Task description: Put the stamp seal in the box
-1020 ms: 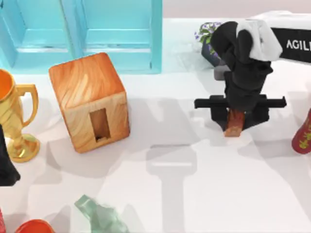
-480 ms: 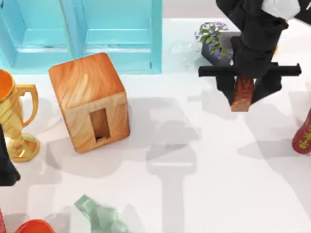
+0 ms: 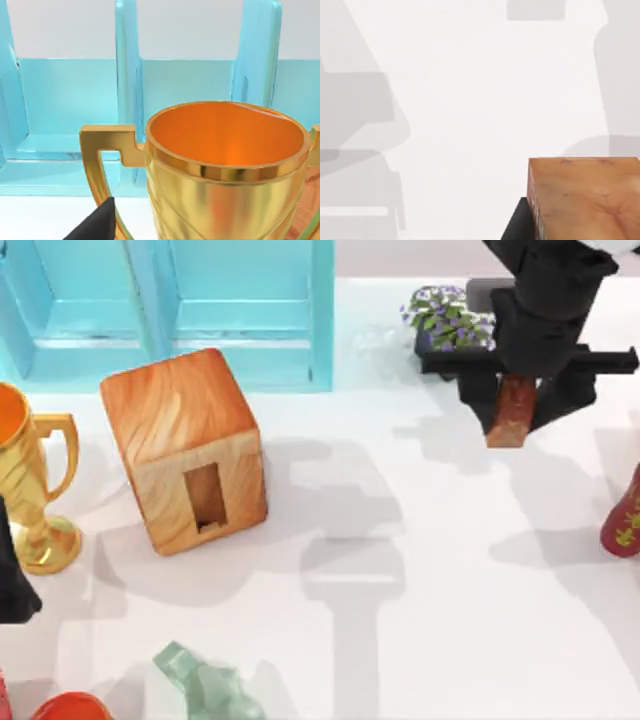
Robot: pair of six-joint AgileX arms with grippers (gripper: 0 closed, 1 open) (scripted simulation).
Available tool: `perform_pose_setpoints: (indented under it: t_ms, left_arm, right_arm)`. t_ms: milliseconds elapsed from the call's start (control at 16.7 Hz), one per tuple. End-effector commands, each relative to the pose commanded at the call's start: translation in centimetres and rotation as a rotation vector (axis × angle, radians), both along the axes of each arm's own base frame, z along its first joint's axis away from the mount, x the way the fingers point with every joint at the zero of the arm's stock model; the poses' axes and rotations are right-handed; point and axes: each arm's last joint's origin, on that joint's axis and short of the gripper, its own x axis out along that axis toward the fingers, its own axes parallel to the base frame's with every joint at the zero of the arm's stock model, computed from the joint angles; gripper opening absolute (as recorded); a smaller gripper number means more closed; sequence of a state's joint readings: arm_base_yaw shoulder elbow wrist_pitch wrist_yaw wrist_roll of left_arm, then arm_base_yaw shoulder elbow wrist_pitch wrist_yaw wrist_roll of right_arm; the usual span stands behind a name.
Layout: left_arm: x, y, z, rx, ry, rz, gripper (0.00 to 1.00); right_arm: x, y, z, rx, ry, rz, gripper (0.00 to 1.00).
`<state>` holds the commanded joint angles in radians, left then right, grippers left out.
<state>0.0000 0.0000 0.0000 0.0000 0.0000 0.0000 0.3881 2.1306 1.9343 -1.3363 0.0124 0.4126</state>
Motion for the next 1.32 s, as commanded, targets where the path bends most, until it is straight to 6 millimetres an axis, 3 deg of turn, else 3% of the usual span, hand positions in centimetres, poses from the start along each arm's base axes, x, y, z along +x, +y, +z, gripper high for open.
perform_pose_setpoints:
  t_ms: [120,300,420,540,720,900,1080,1320]
  left_arm:
    - [0.0,0.0,0.0,0.0,0.0,0.0,1.0]
    - [0.0,0.0,0.0,0.0,0.0,0.0,1.0]
    - [0.0,0.0,0.0,0.0,0.0,0.0,1.0]
    - [0.0,0.0,0.0,0.0,0.0,0.0,1.0]
    - [0.0,0.0,0.0,0.0,0.0,0.0,1.0]
    - [0.0,0.0,0.0,0.0,0.0,0.0,1.0]
    - [0.0,0.0,0.0,0.0,0.0,0.0,1.0]
    - [0.0,0.0,0.0,0.0,0.0,0.0,1.0]
  right_arm:
    - [0.1,-2.4,2.9,0.007,-0.076,-0.006,0.0]
    - [-0.8,-8.3,8.0,-0.003,-0.207,-0.023,0.0]
    - [-1.6,-13.0,9.9,-0.035,-0.253,-0.031,0.0]
    - [-2.7,-17.7,10.6,-0.072,-0.257,-0.032,0.0]
    - [-4.4,-24.3,9.0,-0.097,-0.17,-0.018,0.0]
    - [-6.1,-29.1,5.3,-0.056,-0.038,-0.003,0.0]
    - [-7.0,-31.2,3.0,-0.008,0.035,0.005,0.0]
    - [-7.1,-31.3,2.9,-0.005,0.038,0.006,0.0]
